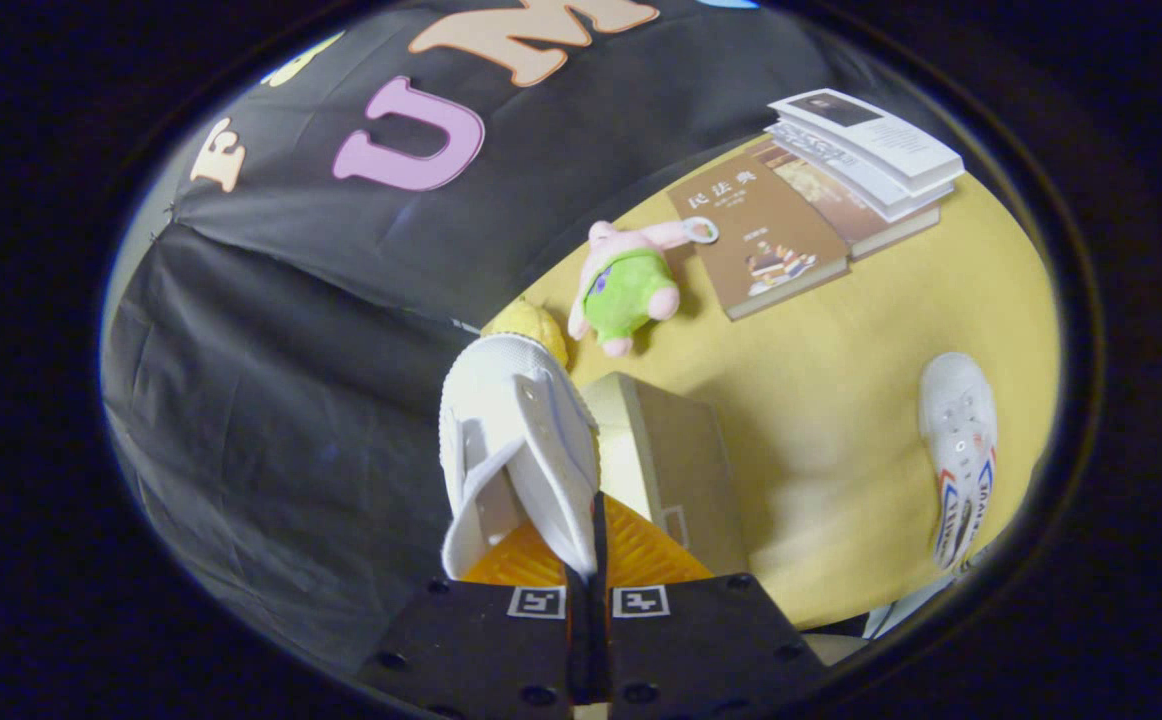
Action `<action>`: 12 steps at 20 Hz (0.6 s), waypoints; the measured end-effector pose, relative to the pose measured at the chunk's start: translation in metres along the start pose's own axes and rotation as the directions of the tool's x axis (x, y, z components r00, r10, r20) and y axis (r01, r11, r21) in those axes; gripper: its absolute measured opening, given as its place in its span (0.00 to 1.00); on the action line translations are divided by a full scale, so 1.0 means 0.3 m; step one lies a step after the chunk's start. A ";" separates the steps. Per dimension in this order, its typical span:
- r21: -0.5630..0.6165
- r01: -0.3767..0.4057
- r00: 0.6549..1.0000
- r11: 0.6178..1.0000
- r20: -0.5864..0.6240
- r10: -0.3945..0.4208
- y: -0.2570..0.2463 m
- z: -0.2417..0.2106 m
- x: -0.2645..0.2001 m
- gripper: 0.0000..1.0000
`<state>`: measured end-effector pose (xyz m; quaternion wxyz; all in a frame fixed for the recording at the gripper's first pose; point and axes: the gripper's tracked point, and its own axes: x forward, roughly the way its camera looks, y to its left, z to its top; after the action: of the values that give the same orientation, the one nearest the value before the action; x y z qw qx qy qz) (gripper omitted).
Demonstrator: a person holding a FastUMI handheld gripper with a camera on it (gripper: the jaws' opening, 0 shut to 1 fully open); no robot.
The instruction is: Open the storage box then place both shoes into the box .Put the left shoe in first, then the right shoe, with the right side of both shoes facing outward in a uniform manner.
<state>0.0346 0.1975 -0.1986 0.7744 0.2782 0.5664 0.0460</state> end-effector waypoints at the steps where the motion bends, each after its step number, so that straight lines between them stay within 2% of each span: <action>1: 0.000 0.003 1.000 1.000 -0.018 -0.003 0.020 -0.032 0.033 0.03; 3: -0.009 0.027 0.999 1.000 -0.034 -0.027 0.043 -0.088 0.109 0.04; 8: -0.034 0.155 0.986 0.987 -0.051 -0.156 0.019 -0.223 0.301 0.04; 12: -0.039 0.253 0.967 0.967 -0.024 -0.254 -0.029 -0.268 0.397 0.04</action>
<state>0.0021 0.2666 -0.3205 0.7705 0.1889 0.6076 -0.0391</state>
